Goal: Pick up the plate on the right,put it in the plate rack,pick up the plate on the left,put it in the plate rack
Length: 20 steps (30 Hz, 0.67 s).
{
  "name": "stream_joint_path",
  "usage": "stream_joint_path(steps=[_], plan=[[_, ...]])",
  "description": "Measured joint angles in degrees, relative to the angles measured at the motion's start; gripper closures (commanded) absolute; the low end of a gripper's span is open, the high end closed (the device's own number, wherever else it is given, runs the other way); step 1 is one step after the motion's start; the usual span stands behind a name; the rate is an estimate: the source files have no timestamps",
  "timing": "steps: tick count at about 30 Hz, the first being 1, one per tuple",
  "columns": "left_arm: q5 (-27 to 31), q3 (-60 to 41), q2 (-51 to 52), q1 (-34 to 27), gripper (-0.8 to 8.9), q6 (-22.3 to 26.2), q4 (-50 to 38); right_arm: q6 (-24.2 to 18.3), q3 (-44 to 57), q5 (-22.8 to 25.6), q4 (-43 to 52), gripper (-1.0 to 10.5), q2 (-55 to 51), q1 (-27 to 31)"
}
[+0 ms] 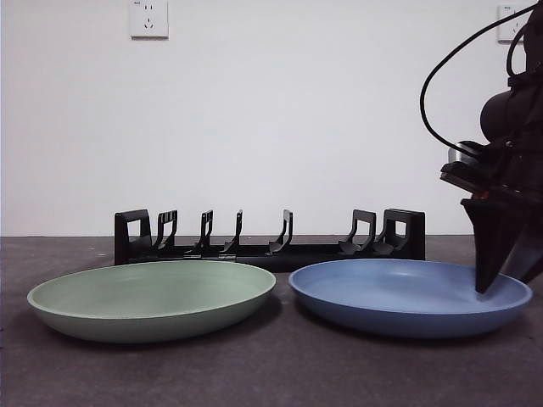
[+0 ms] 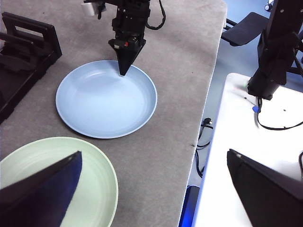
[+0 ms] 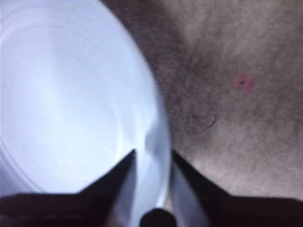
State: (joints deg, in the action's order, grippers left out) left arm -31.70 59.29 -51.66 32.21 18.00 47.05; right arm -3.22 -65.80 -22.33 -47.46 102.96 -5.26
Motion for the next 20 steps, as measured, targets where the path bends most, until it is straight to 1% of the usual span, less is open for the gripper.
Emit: stream_joint_path(steps=[1,4,10,15,20], plan=[[0.09,0.0,-0.2,0.26,1.85,0.0,0.0,0.0,0.0,0.0,0.09,9.6,0.0,0.0],[0.39,0.0,-0.98,1.6,1.85,0.68,0.0,0.02,0.0,-0.33,0.59,9.6,0.0,0.0],[4.85,0.0,-3.06,6.1,1.85,4.63,0.0,1.09,-0.2,-1.62,-0.61,9.6,-0.33,0.13],[11.96,0.0,-5.38,11.74,1.85,10.12,0.0,1.29,-1.57,-1.49,-4.79,9.6,-4.15,0.11],[19.78,0.0,-8.35,18.21,1.85,15.43,-1.44,1.29,-7.43,-1.77,-10.99,9.6,-11.32,0.11]])
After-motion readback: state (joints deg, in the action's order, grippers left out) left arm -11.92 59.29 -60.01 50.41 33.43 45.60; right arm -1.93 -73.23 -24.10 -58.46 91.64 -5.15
